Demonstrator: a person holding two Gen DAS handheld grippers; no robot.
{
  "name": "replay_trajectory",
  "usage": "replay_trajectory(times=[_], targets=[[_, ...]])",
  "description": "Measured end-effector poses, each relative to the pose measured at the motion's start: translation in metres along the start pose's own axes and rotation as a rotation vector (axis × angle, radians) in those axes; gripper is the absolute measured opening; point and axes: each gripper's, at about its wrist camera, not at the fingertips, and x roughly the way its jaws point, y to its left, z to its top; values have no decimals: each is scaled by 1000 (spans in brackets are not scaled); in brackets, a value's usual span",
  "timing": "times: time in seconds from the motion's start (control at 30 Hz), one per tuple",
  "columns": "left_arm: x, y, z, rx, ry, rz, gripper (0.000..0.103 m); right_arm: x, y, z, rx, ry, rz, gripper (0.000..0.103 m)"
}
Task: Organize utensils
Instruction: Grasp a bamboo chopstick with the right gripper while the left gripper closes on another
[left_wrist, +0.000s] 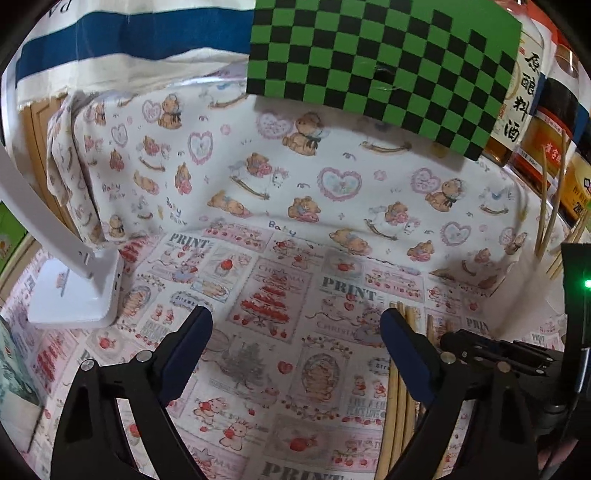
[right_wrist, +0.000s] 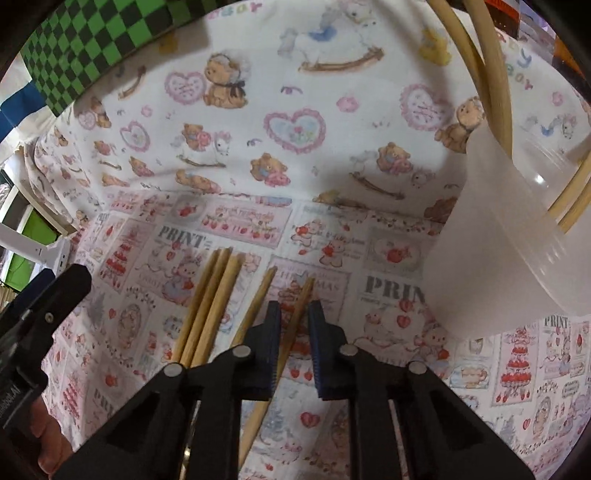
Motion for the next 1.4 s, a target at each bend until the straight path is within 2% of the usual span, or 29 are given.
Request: replay_trajectory(times=[0.23, 0.3, 0.37, 0.6, 0.7, 0.83, 0.9, 1.0, 1.1, 1.17, 1.33, 1.4], targets=[[12, 7, -5, -10, 32, 57, 91, 3, 22, -7, -121, -43, -103, 13], [12, 4, -6, 11, 24, 71, 91, 3, 22, -6, -114, -41, -98, 13], [12, 1, -7, 31, 18, 83, 91, 2, 18, -6, -107, -36, -85, 8], [20, 0, -10, 54, 32, 124, 91, -1, 8, -4, -79, -14, -66, 5], [18, -3, -9, 71, 20, 114, 91, -4, 0, -2, -52, 1, -35, 5], [17, -7, -8, 73, 18, 54, 90, -27, -7, 4, -44, -47, -19, 4], [19, -8, -8, 62, 40, 9, 84, -38, -9, 7, -44, -73, -7, 4], [21, -8, -9, 30, 75, -82, 70, -57, -13, 12, -34, -118, 12, 4], [19, -14, -12, 20, 102, -176, 51, -70, -14, 10, -46, -149, -7, 4], [18, -25, -14, 45, 110, -213, 37, -77, -18, 10, -45, -154, 8, 4], [31, -50, -12, 148, 150, -187, 23, -89, -24, 15, -28, -184, 40, 4], [38, -58, -9, 169, 166, -189, 22, -94, -24, 15, -25, -192, 46, 4]])
